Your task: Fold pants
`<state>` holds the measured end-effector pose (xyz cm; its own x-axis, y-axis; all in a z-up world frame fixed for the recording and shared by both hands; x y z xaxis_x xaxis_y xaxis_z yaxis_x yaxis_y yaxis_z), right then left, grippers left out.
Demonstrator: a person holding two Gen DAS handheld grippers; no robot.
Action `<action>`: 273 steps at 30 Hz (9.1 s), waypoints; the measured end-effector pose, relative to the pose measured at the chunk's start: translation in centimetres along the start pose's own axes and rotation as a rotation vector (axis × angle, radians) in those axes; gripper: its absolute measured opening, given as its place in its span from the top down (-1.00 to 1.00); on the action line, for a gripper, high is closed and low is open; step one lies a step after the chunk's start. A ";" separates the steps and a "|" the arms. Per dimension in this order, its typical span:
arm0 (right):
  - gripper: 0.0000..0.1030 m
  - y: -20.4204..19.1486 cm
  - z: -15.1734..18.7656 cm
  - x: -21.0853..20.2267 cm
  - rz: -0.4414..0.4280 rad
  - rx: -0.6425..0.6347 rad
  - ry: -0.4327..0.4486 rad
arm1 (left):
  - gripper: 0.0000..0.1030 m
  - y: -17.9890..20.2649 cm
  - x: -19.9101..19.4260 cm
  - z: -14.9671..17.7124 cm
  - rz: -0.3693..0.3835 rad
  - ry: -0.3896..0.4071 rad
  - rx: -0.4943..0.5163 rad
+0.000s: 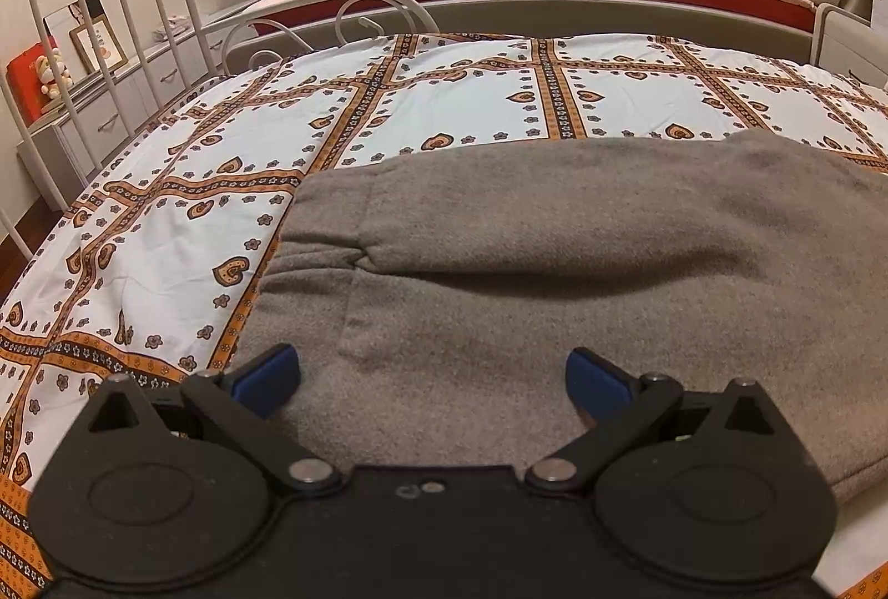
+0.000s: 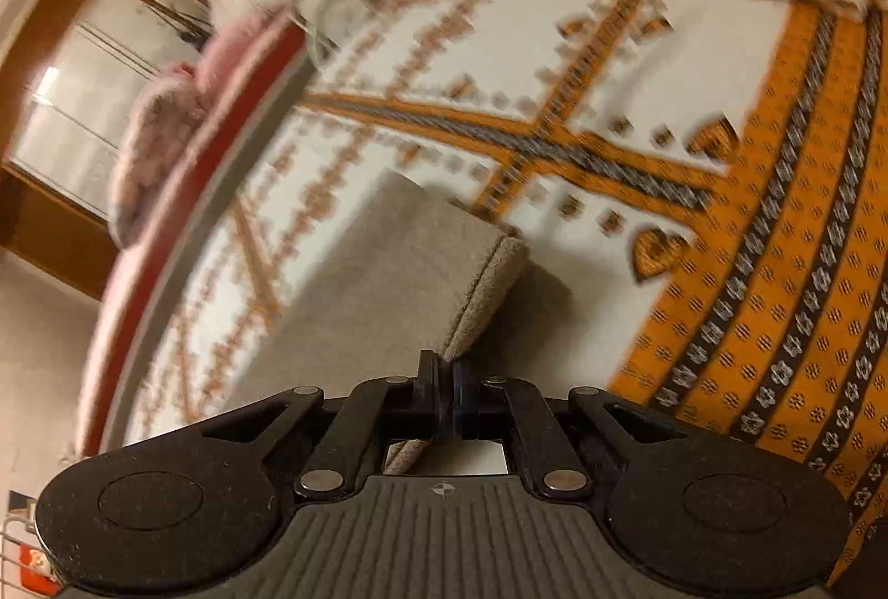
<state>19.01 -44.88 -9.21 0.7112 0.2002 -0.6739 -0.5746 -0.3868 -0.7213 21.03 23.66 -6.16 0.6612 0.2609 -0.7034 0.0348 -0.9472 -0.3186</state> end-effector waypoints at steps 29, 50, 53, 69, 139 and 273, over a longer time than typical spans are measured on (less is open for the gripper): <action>0.15 0.5 -0.7 0.5 0.029 0.161 -0.015 | -0.88 0.4 -0.2 0.2 -0.008 0.002 0.034; 0.77 2.0 -1.9 1.7 -0.050 0.071 0.027 | -0.88 0.6 -0.1 0.0 -0.009 0.001 0.033; 0.76 1.1 -1.6 1.4 -0.030 0.021 0.040 | -0.89 0.5 -0.2 0.0 -0.004 0.003 0.032; 0.49 -3.6 1.4 3.0 0.110 -0.254 0.013 | -0.89 0.1 0.3 -0.4 -0.046 -0.021 0.019; 1.00 -31.2 44.3 19.9 -0.384 -1.220 -0.419 | -0.50 -1.2 5.8 -5.4 0.101 0.049 0.039; 0.14 -5.7 -0.5 -0.5 -0.034 -0.314 0.067 | -0.69 -1.0 -1.2 -3.7 -0.009 0.054 -0.079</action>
<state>22.09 -43.20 -4.67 0.7591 0.1622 -0.6304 -0.4041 -0.6418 -0.6517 23.03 23.57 -2.67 0.7000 0.2611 -0.6647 0.0983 -0.9571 -0.2725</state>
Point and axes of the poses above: each gripper's, at about its wrist camera, not at the fingertips, and x roughly the way its jaws point, y to its right, z to its underside, the point moved 1 cm from there along x, roughly the way its jaws point, and after that the axes turned 13 degrees about x, right-handed, at the moved point
